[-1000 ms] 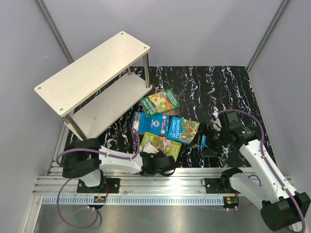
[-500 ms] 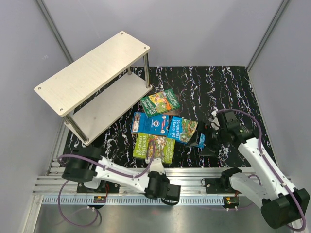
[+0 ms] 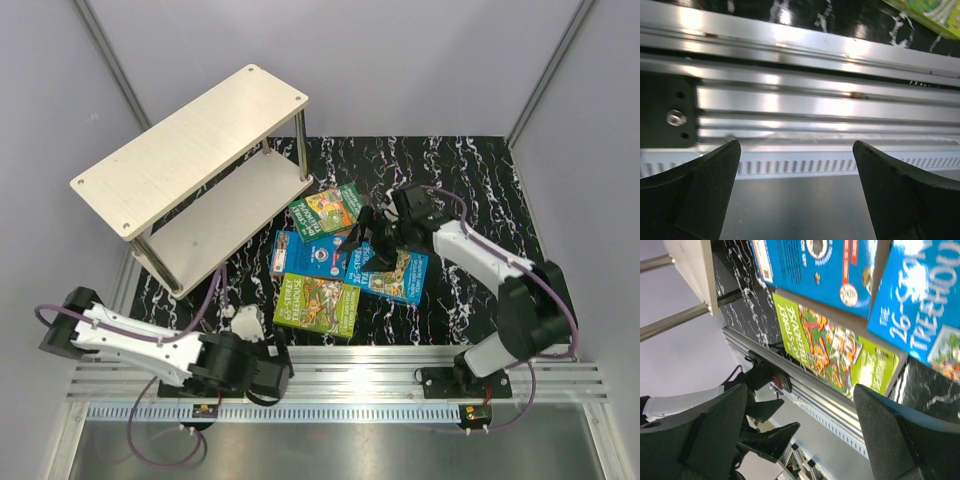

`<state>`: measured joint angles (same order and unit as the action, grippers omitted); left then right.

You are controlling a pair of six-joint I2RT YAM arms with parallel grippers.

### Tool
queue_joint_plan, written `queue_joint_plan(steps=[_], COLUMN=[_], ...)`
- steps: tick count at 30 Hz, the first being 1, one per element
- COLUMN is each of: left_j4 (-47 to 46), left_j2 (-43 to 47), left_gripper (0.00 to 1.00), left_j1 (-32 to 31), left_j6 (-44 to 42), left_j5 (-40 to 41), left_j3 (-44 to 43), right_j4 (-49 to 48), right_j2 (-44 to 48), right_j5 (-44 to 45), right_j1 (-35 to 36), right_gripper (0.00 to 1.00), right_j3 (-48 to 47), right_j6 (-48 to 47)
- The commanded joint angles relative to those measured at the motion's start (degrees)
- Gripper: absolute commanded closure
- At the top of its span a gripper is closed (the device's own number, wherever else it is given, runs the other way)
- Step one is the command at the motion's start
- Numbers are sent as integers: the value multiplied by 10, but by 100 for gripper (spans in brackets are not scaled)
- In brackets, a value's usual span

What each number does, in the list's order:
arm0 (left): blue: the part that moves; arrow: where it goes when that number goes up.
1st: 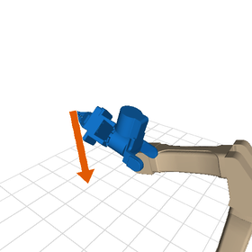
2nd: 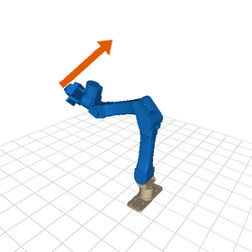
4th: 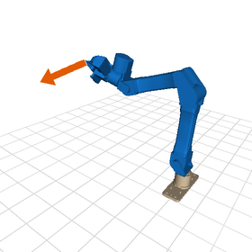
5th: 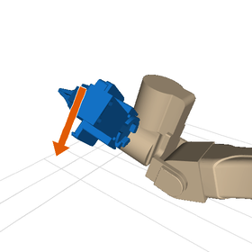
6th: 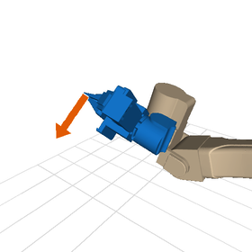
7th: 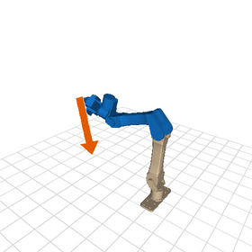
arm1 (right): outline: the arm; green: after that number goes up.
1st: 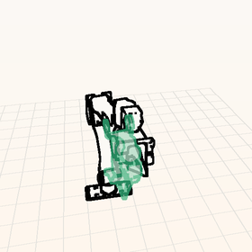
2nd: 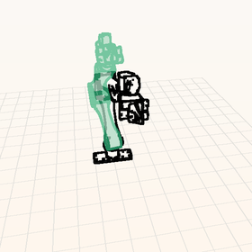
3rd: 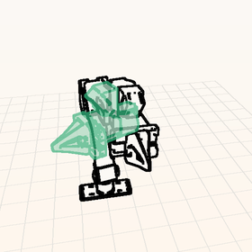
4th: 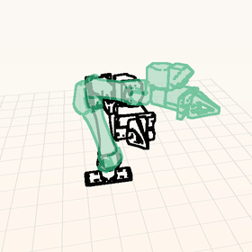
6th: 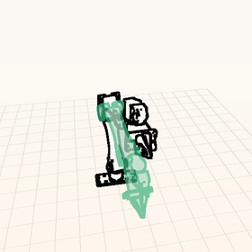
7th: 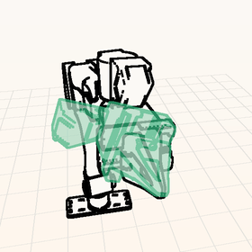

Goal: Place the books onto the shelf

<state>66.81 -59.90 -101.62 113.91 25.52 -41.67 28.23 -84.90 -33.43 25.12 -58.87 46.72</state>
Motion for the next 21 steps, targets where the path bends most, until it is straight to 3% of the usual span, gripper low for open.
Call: queue_joint_plan(steps=[1, 5, 8, 11, 12, 13, 16, 18, 21], left_j4=[24, 73, 59, -5, -76, -110, -163, -201, -274], left_j2=[101, 152, 173, 172, 147, 122, -5, -87, -137], left_gripper=[1, 1, 1, 1, 1, 1, 1, 1, 1], left_j1=[3, 26, 68, 150, 180, 238, 280, 300, 331], left_j6=[244, 246, 204, 56, -7, -123, -239, -290, -327], left_j5=[44, 57, 55, 45, 33, 16, -16, -34, -66], left_j3=[62, 91, 105, 108, 105, 99, 49, 14, 15], right_j4=[-91, -115, -108, -100, -103, -106, -130, -149, -164], right_j2=[-71, -169, -235, -270, -271, -265, -241, -230, -214], right_j5=[14, 16, 25, 30, 32, 33, 35, 34, 39], right_j1=[13, 36, 57, 69, 70, 70, 70, 73, 93], right_gripper=[6, 9, 12, 13, 13, 14, 14, 15, 15], right_j3=[-28, -84, -129, -136, -128, -116, -36, -6, 39], right_j6=[10, -5, -27, -44, -44, -45, -39, -33, -26])
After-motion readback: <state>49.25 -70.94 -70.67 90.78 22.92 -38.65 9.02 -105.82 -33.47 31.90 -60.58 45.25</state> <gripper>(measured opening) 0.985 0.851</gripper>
